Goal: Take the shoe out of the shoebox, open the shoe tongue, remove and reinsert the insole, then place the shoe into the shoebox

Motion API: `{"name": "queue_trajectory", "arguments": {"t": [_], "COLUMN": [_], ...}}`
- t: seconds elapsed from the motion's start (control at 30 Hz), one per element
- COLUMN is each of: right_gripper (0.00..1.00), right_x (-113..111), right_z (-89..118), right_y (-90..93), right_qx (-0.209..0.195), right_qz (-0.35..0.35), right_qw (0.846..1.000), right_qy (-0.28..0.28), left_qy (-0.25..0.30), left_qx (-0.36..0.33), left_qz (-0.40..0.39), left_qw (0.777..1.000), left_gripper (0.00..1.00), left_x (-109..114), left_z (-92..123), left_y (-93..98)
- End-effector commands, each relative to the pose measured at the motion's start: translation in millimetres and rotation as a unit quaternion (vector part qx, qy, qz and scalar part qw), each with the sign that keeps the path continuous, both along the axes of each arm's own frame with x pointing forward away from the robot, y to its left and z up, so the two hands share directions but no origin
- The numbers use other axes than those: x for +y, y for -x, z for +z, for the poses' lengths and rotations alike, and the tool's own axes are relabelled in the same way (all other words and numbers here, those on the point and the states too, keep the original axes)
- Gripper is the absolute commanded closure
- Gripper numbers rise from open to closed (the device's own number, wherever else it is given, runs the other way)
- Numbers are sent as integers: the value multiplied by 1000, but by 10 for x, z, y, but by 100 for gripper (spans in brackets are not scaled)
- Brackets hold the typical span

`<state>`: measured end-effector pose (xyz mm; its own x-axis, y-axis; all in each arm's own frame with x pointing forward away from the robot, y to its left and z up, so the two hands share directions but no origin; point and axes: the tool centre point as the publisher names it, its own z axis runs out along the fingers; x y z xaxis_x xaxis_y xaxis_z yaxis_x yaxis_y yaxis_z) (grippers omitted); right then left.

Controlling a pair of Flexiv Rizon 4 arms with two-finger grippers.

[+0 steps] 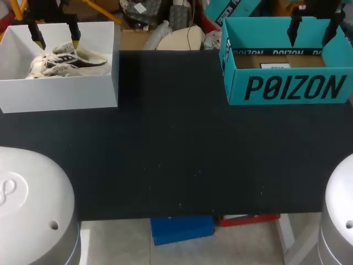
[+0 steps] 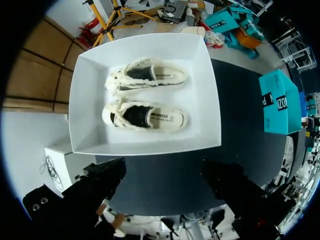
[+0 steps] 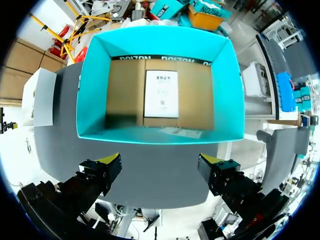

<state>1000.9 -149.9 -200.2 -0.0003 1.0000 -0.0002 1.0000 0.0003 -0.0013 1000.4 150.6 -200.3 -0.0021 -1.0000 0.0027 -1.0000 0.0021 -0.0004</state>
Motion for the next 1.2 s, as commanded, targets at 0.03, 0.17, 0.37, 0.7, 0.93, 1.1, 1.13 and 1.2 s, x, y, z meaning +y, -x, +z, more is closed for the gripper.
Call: {"name": "queue_trajectory", "arguments": {"t": [0.03, 0.17, 0.37, 0.7, 0.93, 1.1, 1.13, 1.2], "right_gripper": [0, 0, 0, 0, 0, 0, 0, 0], "right_x": [0, 0, 0, 0, 0, 0, 0, 0], "right_z": [0, 0, 0, 0, 0, 0, 0, 0], "right_y": [0, 0, 0, 0, 0, 0, 0, 0], "right_qx": [0, 0, 0, 0, 0, 0, 0, 0], "right_qz": [0, 0, 0, 0, 0, 0, 0, 0], "right_qw": [1000, 1000, 1000, 1000, 1000, 1000, 1000, 1000], "right_qy": [0, 0, 0, 0, 0, 0, 0, 0], "left_qy": [0, -41, -41, -41, -50, -57, -67, -126], "left_qx": [-14, -72, -72, -72, -67, -73, -72, -101], "left_qz": [-51, -251, -251, -251, -533, -634, -654, -637], "left_qw": [999, 964, 964, 964, 842, 768, 750, 754], "left_gripper": [0, 0, 0, 0, 0, 0, 0, 0], "left_x": [2, 28, 28, 28, 2, 95, 114, 136], "left_z": [13, -6, -6, -6, 16, -82, -107, -122], "left_y": [13, 103, 103, 103, 43, -9, -11, -68]}}
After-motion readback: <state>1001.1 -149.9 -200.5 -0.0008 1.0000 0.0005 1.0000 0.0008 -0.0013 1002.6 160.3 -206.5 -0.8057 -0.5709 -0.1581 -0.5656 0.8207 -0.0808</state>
